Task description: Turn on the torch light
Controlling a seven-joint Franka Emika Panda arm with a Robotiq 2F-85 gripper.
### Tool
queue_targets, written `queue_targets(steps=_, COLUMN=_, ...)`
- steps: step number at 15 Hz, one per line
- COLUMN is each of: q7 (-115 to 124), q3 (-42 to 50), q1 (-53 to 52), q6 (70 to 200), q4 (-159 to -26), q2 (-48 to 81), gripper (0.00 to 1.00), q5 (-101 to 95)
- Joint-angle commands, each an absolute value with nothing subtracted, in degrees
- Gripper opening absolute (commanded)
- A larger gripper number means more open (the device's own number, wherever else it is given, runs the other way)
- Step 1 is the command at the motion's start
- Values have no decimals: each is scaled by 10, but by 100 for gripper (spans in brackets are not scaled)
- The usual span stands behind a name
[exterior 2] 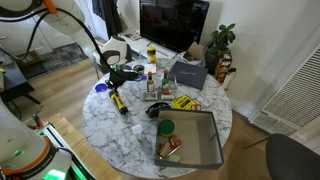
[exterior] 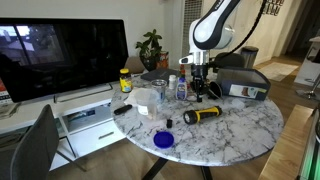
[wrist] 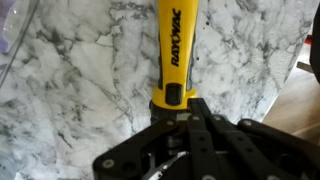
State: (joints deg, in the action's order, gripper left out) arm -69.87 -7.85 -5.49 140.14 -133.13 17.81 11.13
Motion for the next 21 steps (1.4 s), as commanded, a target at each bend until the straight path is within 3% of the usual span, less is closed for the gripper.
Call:
queue_targets(steps=1, q7=-682, q3=-91, q1=-43, q6=1390, q4=-1314, q2=202, gripper=0, q5=83)
queue_targets(steps=21, q7=-663, q3=-101, q1=-31, q6=1371, q4=-1250, q2=286, gripper=0, q5=38)
